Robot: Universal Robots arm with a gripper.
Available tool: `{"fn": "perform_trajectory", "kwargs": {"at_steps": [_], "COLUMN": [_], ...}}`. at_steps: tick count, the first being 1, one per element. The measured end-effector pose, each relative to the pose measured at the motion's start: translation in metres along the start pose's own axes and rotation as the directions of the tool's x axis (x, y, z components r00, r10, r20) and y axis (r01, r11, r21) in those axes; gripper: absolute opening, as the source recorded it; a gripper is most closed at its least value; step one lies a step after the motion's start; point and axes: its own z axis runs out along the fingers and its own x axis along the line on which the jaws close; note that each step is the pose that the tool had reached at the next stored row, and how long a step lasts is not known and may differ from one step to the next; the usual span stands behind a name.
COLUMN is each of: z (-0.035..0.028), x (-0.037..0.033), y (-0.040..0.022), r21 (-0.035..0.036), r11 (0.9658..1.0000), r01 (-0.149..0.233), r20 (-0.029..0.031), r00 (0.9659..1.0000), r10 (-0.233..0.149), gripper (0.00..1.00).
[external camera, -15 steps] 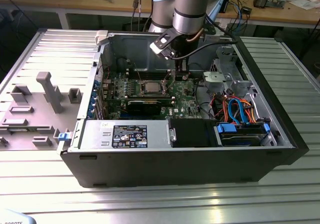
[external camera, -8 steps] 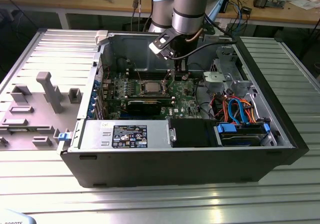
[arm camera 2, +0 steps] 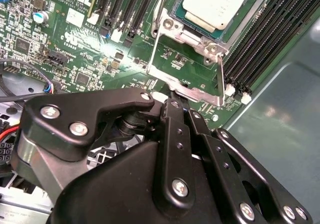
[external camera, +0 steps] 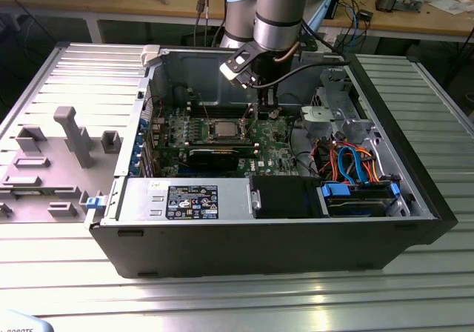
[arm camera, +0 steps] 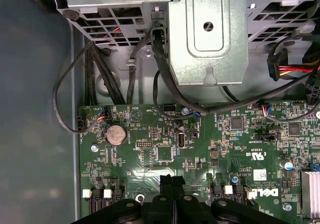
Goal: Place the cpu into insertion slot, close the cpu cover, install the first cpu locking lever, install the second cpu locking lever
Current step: 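Close the cpu cover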
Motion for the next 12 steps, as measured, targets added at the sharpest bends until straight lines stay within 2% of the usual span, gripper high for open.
{"fn": "perform_trajectory", "kwargs": {"at_steps": [6, 12], "z": [0.0000, -0.0001], "x": [-0.0001, -0.0003], "y": [-0.0034, -0.0109], "r21": [0.0000, 0.0001], "r11": [1.0000, 1.0000], "r01": [0.000, 0.000], "r20": [0.0000, 0.0000], "r00": [1.0000, 1.0000], "r10": [0.000, 0.000], "gripper": [0.11, 0.11]}}
